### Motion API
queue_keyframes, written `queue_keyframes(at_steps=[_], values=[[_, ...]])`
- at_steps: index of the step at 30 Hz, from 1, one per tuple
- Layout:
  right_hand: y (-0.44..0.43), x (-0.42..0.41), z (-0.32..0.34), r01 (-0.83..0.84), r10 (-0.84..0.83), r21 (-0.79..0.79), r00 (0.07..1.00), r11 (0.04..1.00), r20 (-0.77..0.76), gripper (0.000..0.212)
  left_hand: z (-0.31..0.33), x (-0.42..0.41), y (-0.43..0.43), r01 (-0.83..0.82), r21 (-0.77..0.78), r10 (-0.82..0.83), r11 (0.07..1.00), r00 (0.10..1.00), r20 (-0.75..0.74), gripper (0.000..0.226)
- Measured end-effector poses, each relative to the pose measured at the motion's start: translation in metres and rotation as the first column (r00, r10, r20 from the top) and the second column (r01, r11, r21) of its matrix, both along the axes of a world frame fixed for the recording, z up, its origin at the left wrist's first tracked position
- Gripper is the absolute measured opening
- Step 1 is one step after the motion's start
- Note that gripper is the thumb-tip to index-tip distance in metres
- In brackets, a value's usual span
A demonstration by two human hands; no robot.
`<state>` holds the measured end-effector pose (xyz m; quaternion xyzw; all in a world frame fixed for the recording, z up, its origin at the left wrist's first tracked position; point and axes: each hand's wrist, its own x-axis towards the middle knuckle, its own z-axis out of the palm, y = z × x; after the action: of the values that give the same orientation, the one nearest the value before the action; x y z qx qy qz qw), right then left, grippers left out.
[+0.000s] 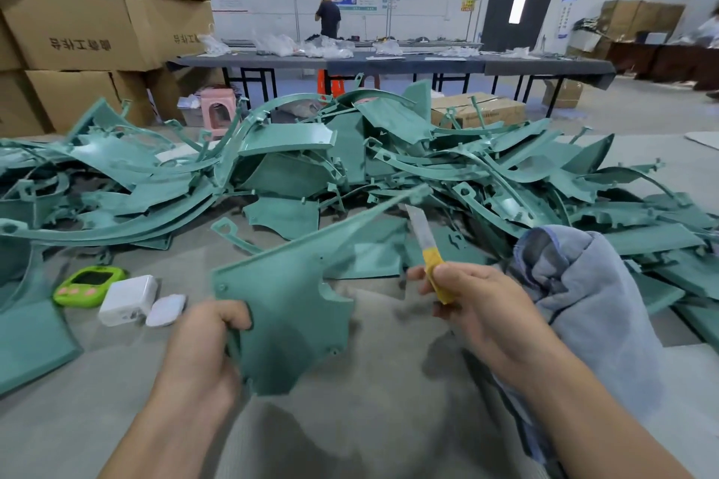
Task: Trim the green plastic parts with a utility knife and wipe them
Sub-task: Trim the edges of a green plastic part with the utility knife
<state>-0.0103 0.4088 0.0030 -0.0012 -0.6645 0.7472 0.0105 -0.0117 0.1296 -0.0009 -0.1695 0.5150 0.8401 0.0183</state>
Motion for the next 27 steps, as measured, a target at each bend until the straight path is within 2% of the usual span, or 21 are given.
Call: queue_keyframes(at_steps=[3,5,8,11,16,18,21,24,27], values=[[-0.007,0.005,0.005,-0.169,0.172,-0.163,0.985,0.972,-0.001,0.016,-0.002,0.001,0.007,0.149,-0.086,-0.134,0.985,0.977,0.165,0.03],[-0.013,0.011,0.008,-0.232,0.234,-0.231,0.972,0.945,-0.021,0.015,-0.003,0.002,0.011,0.196,-0.159,-0.168,0.968,0.97,0.174,0.026],[-0.017,0.015,0.012,-0.197,0.204,-0.325,0.979,0.925,-0.015,0.012,0.001,0.005,0.018,0.241,-0.211,-0.215,0.947,0.967,0.136,0.021],[-0.019,0.015,0.013,-0.121,0.135,-0.351,0.991,0.929,0.017,0.014,0.004,0.007,0.019,0.279,-0.238,-0.261,0.93,0.96,0.106,0.026],[-0.021,0.013,0.012,-0.012,0.05,-0.345,0.994,0.938,0.101,0.019,0.005,0.011,0.017,0.372,-0.26,-0.382,0.891,0.924,0.014,0.059],[-0.02,0.013,0.013,-0.025,0.068,-0.352,0.991,0.936,0.111,0.02,0.005,0.01,0.02,0.321,-0.361,-0.354,0.875,0.935,-0.025,0.05],[-0.026,0.018,0.012,-0.185,0.22,-0.342,0.973,0.921,0.066,0.016,0.002,0.01,0.025,0.267,-0.519,-0.322,0.812,0.947,-0.016,0.014],[-0.031,0.021,0.009,-0.22,0.252,-0.314,0.966,0.924,0.063,0.016,-0.001,0.011,0.027,0.281,-0.628,-0.339,0.726,0.94,0.029,0.043],[-0.026,0.019,0.011,-0.169,0.195,-0.257,0.978,0.952,0.079,0.023,0.003,0.007,0.023,0.263,-0.676,-0.249,0.688,0.961,0.12,0.046]])
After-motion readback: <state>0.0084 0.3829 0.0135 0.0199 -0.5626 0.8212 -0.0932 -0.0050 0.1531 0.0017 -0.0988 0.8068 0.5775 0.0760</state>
